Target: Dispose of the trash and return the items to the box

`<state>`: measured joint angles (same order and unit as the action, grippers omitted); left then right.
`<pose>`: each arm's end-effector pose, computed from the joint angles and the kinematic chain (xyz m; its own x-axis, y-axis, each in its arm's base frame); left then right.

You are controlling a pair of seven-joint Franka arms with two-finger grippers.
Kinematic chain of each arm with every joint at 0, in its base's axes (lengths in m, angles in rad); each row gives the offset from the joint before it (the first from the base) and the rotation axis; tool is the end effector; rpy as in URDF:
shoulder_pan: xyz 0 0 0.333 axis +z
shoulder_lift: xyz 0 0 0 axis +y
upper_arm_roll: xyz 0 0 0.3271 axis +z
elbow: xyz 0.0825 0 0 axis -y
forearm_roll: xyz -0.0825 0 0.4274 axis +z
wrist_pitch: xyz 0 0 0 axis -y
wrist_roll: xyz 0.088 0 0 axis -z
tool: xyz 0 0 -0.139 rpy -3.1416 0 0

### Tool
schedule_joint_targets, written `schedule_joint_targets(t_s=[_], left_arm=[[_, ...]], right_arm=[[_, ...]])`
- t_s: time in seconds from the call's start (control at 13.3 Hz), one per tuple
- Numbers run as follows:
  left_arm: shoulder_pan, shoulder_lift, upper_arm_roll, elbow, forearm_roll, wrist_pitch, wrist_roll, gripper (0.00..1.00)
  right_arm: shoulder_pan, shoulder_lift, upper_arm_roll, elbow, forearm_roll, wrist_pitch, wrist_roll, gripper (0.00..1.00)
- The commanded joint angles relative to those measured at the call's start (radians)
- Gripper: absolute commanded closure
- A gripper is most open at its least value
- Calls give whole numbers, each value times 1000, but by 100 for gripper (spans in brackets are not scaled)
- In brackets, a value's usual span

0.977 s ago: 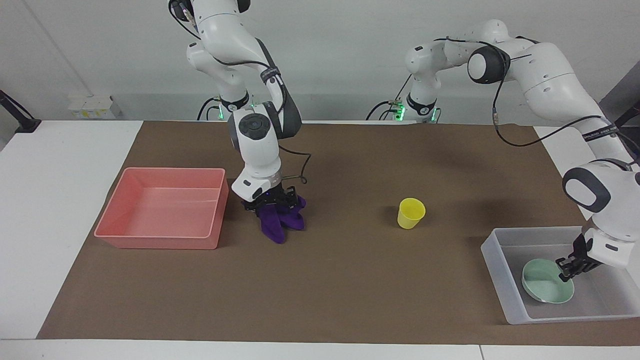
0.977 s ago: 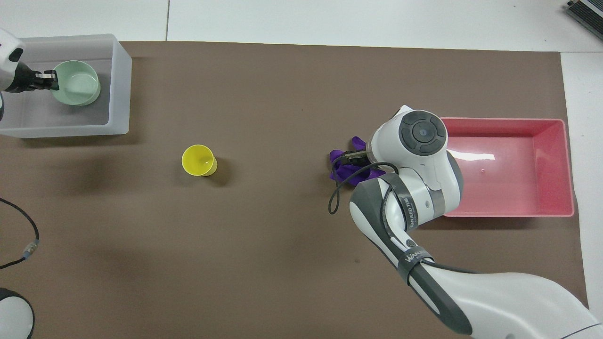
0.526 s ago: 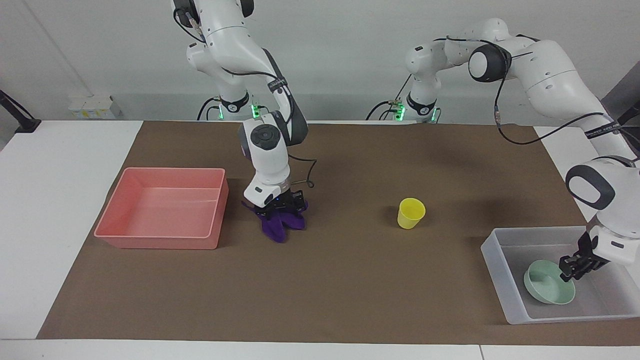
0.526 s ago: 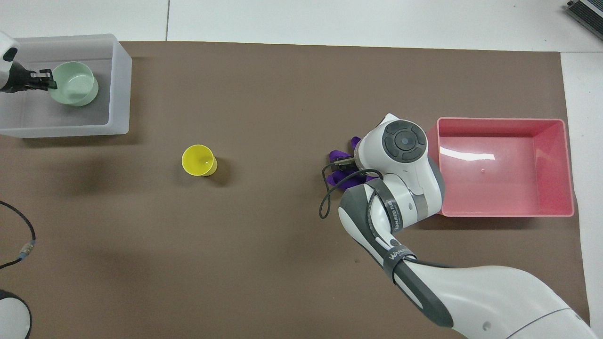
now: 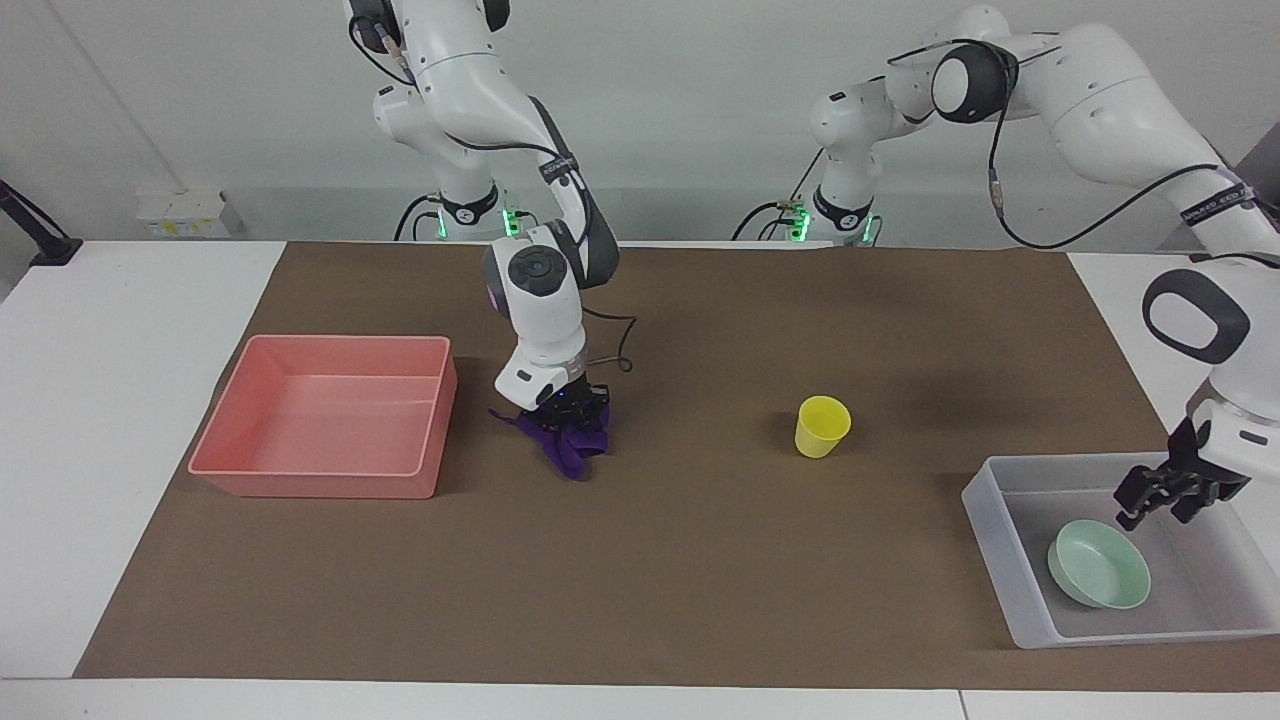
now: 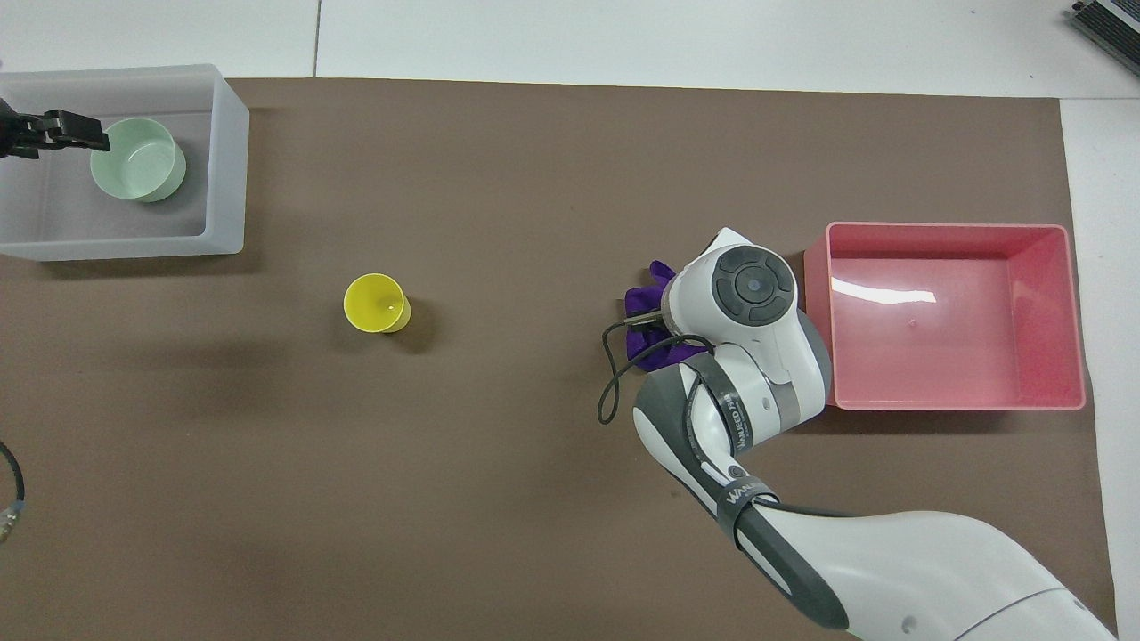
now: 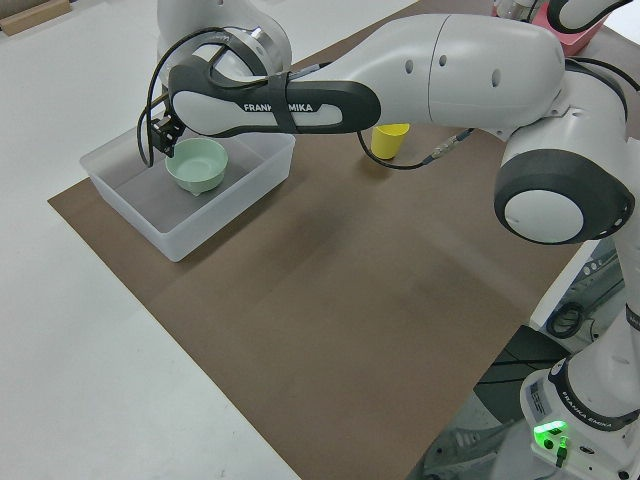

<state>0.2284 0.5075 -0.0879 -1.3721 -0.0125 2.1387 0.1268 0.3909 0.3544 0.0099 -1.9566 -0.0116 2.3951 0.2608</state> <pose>0.7745 0.1210 0.4169 0.9643 0.0373 0.2621 0.0328 -0.9992 0.0216 0.6092 0.2576 0.2527 0.9859 0.1457 0.0825 0.1476 -0.9889 -0.0167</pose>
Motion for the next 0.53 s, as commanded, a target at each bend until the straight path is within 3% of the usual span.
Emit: schedule_joint_targets(t_s=[0.0,0.15,0.45], left_arm=[[-58,-231,13,-287,11,9,-4,0],[-92,-305,13,-375,9,-5,-7,0],[-179,-362,13,-479,11,-2,-96,0]], right_arm=[[2,-31,-1,-15,21,-17,15,100],[0,-67,-2,10,16,-75,60,100],[-17,-158,-8,51,12,-187,121,100]])
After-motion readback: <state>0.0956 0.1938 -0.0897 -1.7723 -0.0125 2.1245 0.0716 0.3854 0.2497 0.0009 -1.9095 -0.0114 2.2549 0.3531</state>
